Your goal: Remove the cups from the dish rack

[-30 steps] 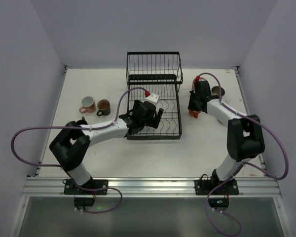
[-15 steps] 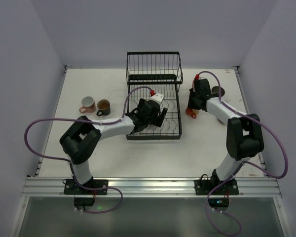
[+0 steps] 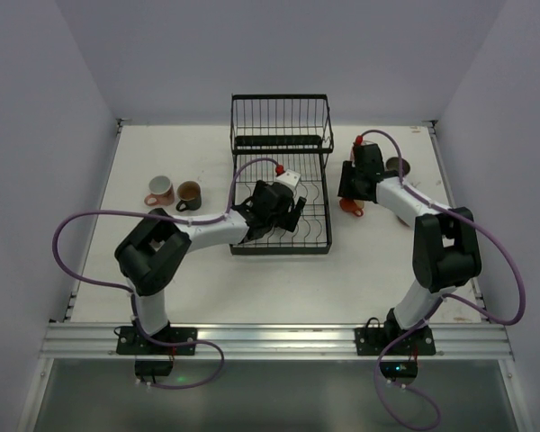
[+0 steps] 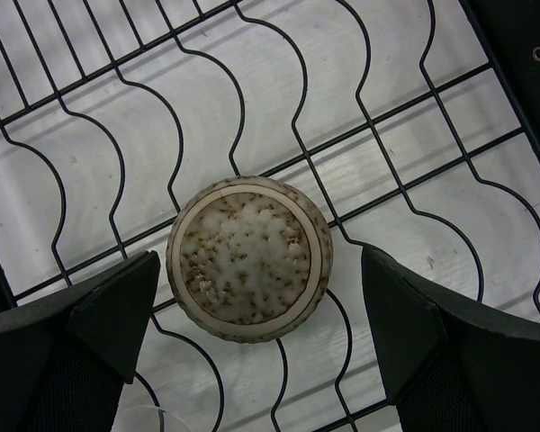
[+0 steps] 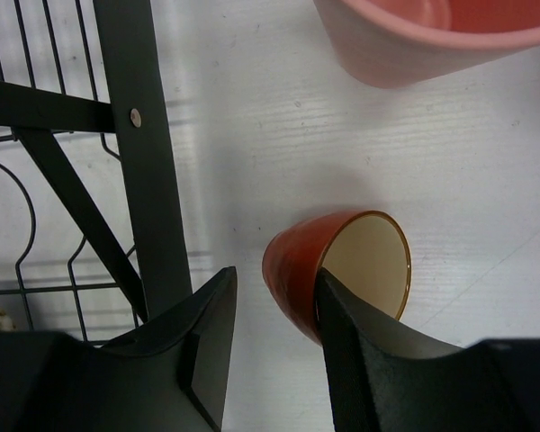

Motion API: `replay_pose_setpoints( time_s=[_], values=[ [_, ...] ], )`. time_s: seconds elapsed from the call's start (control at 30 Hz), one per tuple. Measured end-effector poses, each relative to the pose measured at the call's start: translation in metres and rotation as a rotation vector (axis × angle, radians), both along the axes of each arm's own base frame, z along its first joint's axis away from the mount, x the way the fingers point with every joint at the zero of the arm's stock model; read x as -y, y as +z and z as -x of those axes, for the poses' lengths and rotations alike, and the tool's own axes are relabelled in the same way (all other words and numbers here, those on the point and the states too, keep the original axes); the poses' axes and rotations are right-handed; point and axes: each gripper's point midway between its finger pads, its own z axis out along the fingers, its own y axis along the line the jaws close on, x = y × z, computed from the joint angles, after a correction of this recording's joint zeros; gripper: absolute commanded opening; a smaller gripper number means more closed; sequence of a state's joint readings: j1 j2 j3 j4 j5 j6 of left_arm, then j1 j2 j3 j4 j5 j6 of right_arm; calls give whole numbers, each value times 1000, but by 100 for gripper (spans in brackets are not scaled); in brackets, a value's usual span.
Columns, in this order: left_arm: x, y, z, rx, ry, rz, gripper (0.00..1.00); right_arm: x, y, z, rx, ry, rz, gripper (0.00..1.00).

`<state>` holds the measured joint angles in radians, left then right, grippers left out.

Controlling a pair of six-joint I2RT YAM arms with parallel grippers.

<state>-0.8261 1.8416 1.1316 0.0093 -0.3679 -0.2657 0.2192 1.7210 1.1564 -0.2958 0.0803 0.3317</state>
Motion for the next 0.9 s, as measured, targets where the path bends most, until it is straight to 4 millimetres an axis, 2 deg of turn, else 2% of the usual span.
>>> replay_pose_setpoints(
  time_s=[0.53, 0.7, 0.9],
  values=[
    [1, -1, -1, 1, 0, 1, 99, -34, 3, 7, -3, 79, -44, 44],
    [1, -1, -1, 1, 0, 0, 98, -35, 7, 4, 8, 76, -39, 44],
    [1, -4, -4, -2, -2, 6, 90, -36, 16, 4, 29, 74, -37, 44]
  ],
)
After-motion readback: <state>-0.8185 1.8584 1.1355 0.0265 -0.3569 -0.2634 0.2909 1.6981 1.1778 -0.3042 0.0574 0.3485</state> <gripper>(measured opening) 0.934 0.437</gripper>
